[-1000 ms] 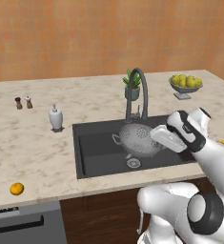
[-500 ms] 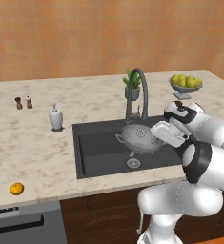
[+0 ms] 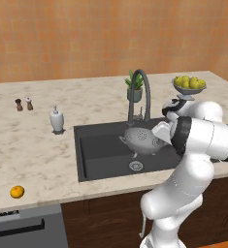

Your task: Put the colander in the sink, put the orange, banana, tangerine in the colander, and turn on the sink faucet and pour water over the colander.

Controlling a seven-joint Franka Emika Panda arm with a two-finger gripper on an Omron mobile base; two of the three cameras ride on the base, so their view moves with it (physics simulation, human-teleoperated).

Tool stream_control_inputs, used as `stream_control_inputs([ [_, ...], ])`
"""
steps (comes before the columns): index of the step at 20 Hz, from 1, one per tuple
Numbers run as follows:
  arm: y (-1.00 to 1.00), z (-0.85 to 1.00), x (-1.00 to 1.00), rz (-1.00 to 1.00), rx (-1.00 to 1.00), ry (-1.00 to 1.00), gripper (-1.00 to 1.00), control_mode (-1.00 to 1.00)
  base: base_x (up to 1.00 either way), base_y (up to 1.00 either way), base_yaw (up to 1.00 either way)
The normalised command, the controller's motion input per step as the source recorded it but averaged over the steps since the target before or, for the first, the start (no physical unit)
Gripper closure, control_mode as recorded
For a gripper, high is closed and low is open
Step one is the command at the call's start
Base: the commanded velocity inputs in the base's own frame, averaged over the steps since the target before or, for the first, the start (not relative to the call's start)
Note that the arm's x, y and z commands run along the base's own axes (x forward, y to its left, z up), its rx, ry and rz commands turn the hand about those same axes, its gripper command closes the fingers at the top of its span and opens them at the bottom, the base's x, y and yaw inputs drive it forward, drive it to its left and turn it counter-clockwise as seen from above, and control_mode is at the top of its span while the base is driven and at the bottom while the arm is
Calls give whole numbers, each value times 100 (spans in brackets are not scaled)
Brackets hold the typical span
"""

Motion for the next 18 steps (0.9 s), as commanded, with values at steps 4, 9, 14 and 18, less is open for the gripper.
stream_control_inputs([
  [4, -12, -45, 6, 4, 0, 0, 100, -100, 0, 0, 0],
  [9, -8, -45, 15, 2, 0, 0, 100, -100, 0, 0, 0],
  [14, 0, -41, 19, 0, -2, 1, 100, -100, 0, 0, 0],
  [18, 0, -43, 24, 0, -5, 9, 100, -100, 0, 0, 0],
])
